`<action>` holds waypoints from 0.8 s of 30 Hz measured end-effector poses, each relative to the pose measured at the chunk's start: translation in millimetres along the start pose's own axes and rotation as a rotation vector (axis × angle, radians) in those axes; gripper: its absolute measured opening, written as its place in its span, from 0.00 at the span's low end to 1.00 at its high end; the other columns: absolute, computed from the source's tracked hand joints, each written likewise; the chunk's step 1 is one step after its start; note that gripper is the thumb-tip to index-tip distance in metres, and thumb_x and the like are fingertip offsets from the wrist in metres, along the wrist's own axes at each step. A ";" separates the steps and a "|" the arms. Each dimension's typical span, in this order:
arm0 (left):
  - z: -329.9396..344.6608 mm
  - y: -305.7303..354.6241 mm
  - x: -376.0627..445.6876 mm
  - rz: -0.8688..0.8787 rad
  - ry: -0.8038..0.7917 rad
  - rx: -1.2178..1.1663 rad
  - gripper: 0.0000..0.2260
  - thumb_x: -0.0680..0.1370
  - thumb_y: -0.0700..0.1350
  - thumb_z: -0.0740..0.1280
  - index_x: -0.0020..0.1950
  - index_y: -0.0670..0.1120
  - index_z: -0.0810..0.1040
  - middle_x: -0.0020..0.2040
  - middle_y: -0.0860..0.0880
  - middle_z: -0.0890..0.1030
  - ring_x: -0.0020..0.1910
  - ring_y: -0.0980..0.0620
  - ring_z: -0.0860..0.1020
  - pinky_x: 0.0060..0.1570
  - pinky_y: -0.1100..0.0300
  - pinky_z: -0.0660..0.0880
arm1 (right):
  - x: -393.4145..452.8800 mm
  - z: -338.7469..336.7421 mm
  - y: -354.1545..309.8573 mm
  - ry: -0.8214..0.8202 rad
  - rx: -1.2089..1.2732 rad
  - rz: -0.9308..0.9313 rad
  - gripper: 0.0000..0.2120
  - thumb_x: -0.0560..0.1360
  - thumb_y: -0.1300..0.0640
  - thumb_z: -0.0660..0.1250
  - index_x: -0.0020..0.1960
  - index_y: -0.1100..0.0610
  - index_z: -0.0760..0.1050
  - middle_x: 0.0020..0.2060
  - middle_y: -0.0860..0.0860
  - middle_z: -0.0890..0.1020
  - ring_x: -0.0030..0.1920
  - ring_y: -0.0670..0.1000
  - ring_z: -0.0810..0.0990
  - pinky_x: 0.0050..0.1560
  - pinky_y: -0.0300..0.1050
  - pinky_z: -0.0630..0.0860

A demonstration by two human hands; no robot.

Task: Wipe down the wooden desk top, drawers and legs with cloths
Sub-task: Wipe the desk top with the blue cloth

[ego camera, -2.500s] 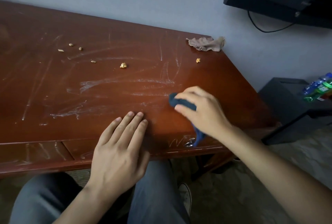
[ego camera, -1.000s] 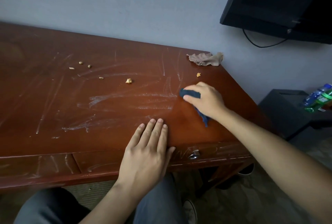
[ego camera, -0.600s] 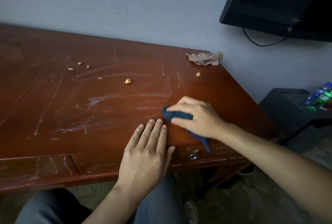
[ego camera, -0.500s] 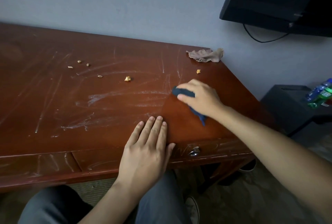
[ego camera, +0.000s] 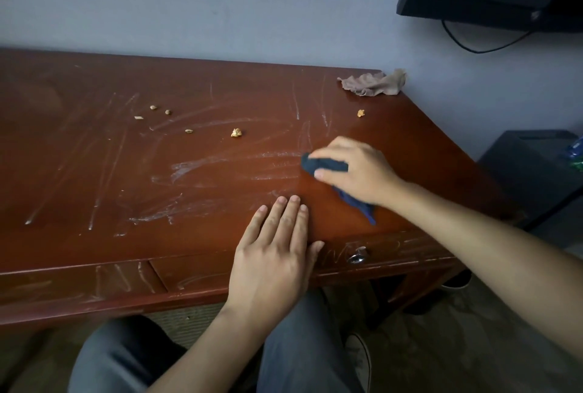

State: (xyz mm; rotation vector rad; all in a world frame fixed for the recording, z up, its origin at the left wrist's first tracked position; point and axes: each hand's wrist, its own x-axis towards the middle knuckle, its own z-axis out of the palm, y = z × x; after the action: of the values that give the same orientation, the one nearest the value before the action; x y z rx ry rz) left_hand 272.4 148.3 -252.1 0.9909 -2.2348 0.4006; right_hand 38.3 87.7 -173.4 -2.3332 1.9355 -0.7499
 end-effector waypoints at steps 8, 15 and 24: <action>-3.9 -1.3 0.3 -0.005 -0.017 -0.005 0.24 0.86 0.56 0.61 0.72 0.40 0.77 0.72 0.41 0.76 0.73 0.42 0.74 0.72 0.43 0.71 | 9.9 13.7 -16.9 0.012 -0.057 0.062 0.16 0.78 0.44 0.68 0.66 0.41 0.78 0.54 0.41 0.77 0.54 0.48 0.80 0.51 0.47 0.76; -0.2 -1.5 -0.6 -0.002 0.023 -0.002 0.23 0.85 0.55 0.62 0.71 0.39 0.78 0.71 0.40 0.77 0.72 0.41 0.75 0.71 0.43 0.73 | -23.4 0.2 -22.2 -0.115 0.083 -0.127 0.16 0.78 0.49 0.71 0.65 0.41 0.79 0.55 0.38 0.78 0.55 0.44 0.79 0.54 0.47 0.77; -0.6 0.0 -1.0 -0.010 0.011 0.002 0.23 0.85 0.56 0.62 0.71 0.39 0.78 0.71 0.40 0.77 0.72 0.42 0.75 0.72 0.43 0.72 | 28.5 22.6 -14.4 0.014 -0.043 0.118 0.16 0.80 0.41 0.61 0.65 0.41 0.79 0.56 0.42 0.78 0.60 0.49 0.77 0.58 0.49 0.75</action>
State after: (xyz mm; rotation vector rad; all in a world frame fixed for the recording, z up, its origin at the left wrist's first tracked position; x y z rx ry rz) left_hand 273.1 149.1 -252.4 0.9982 -2.2194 0.4023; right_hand 63.3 58.1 -179.0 -2.2186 2.0935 -0.7242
